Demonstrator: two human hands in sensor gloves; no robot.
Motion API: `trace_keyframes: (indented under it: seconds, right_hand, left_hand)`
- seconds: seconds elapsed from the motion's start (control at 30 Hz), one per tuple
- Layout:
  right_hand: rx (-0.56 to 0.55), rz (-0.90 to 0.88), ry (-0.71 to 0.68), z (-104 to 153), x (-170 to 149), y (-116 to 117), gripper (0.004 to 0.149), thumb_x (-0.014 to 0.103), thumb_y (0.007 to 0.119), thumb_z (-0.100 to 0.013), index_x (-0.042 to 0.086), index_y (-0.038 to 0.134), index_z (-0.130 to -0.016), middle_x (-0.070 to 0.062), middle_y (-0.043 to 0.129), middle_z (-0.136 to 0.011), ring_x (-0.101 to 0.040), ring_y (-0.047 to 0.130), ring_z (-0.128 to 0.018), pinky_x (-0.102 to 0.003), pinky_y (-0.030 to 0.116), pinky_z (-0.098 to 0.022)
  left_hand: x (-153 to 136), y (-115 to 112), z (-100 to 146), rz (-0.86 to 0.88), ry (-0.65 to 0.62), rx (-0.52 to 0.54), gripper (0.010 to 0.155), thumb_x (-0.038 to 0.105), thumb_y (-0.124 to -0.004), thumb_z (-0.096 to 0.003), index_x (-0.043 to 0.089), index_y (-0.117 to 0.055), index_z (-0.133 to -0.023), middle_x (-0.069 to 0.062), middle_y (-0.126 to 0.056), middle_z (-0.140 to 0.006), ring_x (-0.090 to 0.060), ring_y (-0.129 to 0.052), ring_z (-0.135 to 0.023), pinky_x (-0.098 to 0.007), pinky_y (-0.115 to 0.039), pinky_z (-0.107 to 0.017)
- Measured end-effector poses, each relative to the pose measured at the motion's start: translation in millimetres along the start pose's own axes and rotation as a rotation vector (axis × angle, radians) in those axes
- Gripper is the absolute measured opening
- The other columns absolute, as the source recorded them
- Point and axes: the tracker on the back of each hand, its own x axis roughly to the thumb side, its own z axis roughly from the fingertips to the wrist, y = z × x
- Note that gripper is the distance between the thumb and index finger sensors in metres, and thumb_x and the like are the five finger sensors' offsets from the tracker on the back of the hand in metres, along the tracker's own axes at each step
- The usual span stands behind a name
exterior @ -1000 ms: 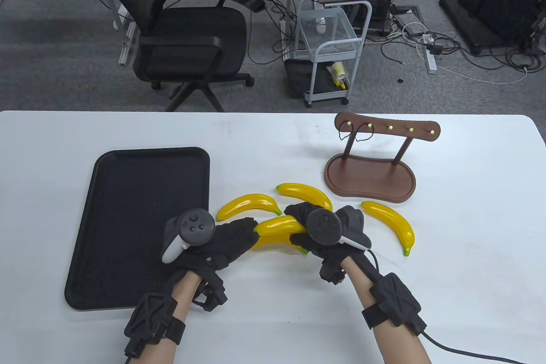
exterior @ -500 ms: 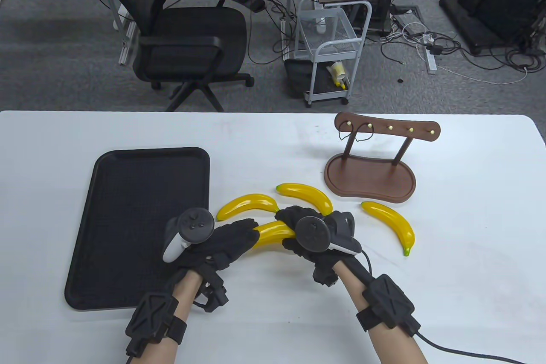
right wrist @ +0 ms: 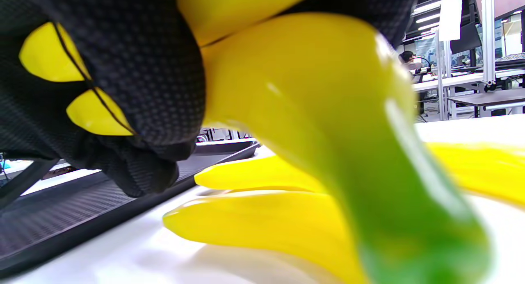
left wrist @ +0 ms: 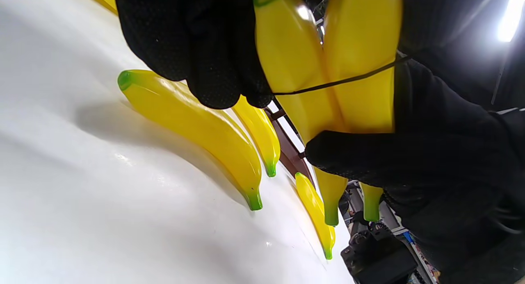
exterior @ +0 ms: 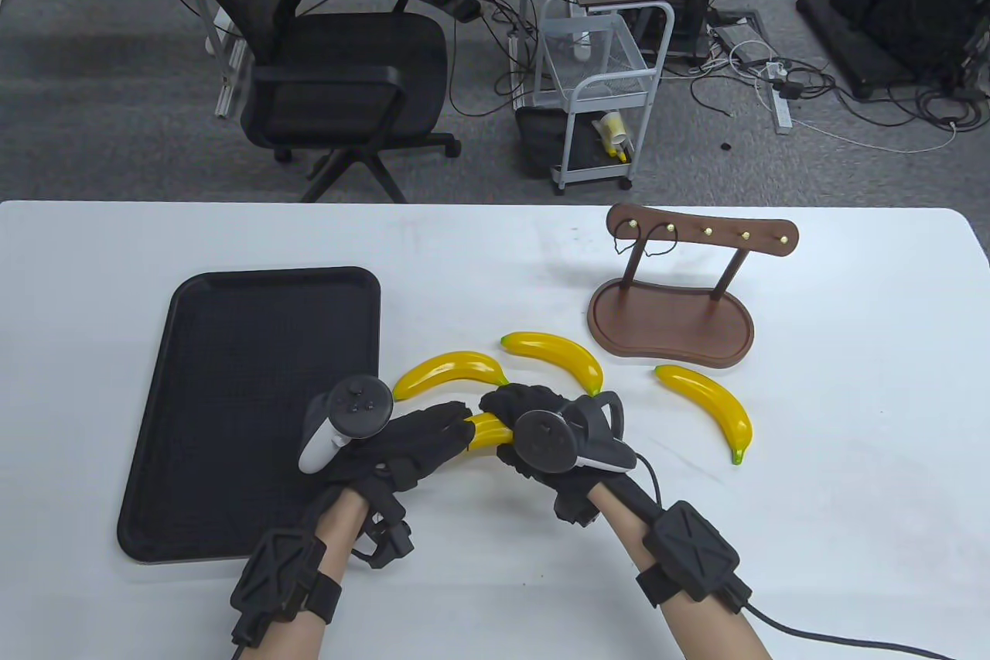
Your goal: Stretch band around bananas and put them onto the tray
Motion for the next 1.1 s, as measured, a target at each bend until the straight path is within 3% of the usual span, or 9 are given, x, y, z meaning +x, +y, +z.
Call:
trace_keyframes:
  seconds: [0.23, 0.5, 0.77, 1.1]
  right_hand:
    - [-0.009, 0.011, -0.004, 0, 4, 1, 0.068, 0.031, 0.095, -0.042, 0.012, 0.065, -0.1, -0.016, 0.076, -0.1, -0.04, 0.088, -0.077, -0.051, 0.08, -0.054]
    - [0.027, -0.083, 0.004, 2, -5, 4, 0.07, 0.038, 0.088, -0.048, 0.014, 0.058, -0.106, -0.015, 0.068, -0.106, -0.041, 0.081, -0.084, -0.054, 0.075, -0.059]
    - [0.042, -0.367, 0.038, 5, -28, -1, 0.073, 0.053, 0.073, -0.053, 0.013, 0.052, -0.11, -0.018, 0.061, -0.111, -0.045, 0.075, -0.091, -0.058, 0.071, -0.061]
    - [0.076, -0.608, 0.086, 9, -52, 5, 0.085, 0.062, 0.068, -0.051, 0.01, 0.044, -0.114, -0.02, 0.058, -0.113, -0.049, 0.074, -0.091, -0.059, 0.071, -0.06]
  left_hand:
    - [-1, 1, 1, 0.017, -0.013, 0.021, 0.081, 0.061, -0.062, -0.0605, 0.003, -0.053, -0.116, -0.021, -0.077, -0.111, -0.045, -0.082, -0.097, -0.061, -0.063, -0.075]
    - [-1, 3, 2, -0.015, 0.003, 0.044, 0.079, 0.061, -0.064, -0.0618, 0.005, -0.051, -0.117, -0.02, -0.075, -0.113, -0.045, -0.081, -0.099, -0.061, -0.062, -0.076]
    - [0, 9, 6, -0.034, -0.007, 0.063, 0.078, 0.061, -0.065, -0.0612, 0.009, -0.049, -0.118, -0.017, -0.071, -0.117, -0.043, -0.076, -0.103, -0.06, -0.058, -0.079]
    - [10, 13, 12, -0.086, -0.069, 0.107, 0.078, 0.061, -0.066, -0.0598, 0.014, -0.045, -0.118, -0.013, -0.065, -0.121, -0.04, -0.069, -0.109, -0.058, -0.052, -0.084]
